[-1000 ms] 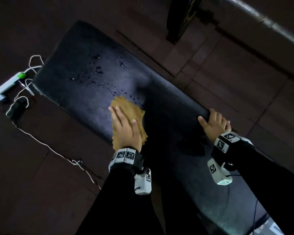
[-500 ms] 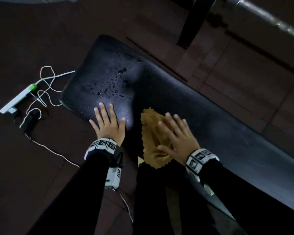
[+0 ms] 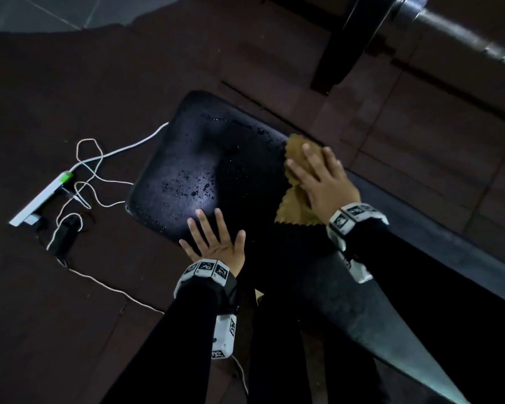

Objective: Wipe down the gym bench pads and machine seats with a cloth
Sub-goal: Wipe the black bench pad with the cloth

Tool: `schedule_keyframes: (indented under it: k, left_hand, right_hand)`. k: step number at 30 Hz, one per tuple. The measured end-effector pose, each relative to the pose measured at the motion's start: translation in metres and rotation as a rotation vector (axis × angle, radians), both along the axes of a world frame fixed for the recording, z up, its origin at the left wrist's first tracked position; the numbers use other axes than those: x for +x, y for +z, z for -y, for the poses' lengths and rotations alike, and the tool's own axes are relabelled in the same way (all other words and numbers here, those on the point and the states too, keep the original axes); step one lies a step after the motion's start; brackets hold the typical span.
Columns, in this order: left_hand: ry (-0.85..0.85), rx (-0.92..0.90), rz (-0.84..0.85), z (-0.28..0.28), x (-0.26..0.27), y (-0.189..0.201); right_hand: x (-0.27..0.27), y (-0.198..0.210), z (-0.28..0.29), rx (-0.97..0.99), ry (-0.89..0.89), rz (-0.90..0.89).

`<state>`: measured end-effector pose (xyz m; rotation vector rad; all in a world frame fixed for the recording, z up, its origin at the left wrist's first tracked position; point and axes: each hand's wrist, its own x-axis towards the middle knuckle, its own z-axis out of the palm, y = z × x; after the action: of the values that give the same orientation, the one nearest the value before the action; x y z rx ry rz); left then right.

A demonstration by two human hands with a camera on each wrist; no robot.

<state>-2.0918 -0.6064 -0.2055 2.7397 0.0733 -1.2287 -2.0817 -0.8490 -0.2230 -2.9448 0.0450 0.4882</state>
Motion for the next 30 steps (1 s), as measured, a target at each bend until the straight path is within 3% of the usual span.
schedule_keyframes:
  k: [3, 5, 7, 11, 17, 23, 30]
  left_hand:
    - [-0.010, -0.007, -0.043, 0.001, 0.001, 0.003]
    - [-0.016, -0.003, -0.059, 0.001, 0.002, 0.004]
    - [-0.020, -0.004, -0.082, 0.001, 0.003, 0.005]
    - [-0.025, -0.010, -0.090, 0.000, 0.004, 0.007]
    - [-0.017, -0.009, -0.118, 0.001, 0.006, 0.014]
    - [-0.024, 0.003, -0.170, 0.003, 0.010, 0.029]
    - [-0.025, 0.051, -0.204, 0.009, 0.012, 0.032]
  right_hand:
    - [-0.017, -0.002, 0.034, -0.056, -0.197, -0.139]
    - [-0.044, 0.005, 0.041, -0.036, -0.270, -0.126]
    - [-0.076, 0.014, 0.036, -0.060, -0.210, -0.039]
    - [-0.115, 0.016, -0.005, 0.022, -0.149, -0.076]
    - [-0.070, 0.008, -0.051, 0.076, -0.099, -0.034]
    - [-0.013, 0.004, -0.018, 0.099, -0.070, 0.061]
    - [-0.044, 0.004, 0.017, 0.049, -0.206, 0.026]
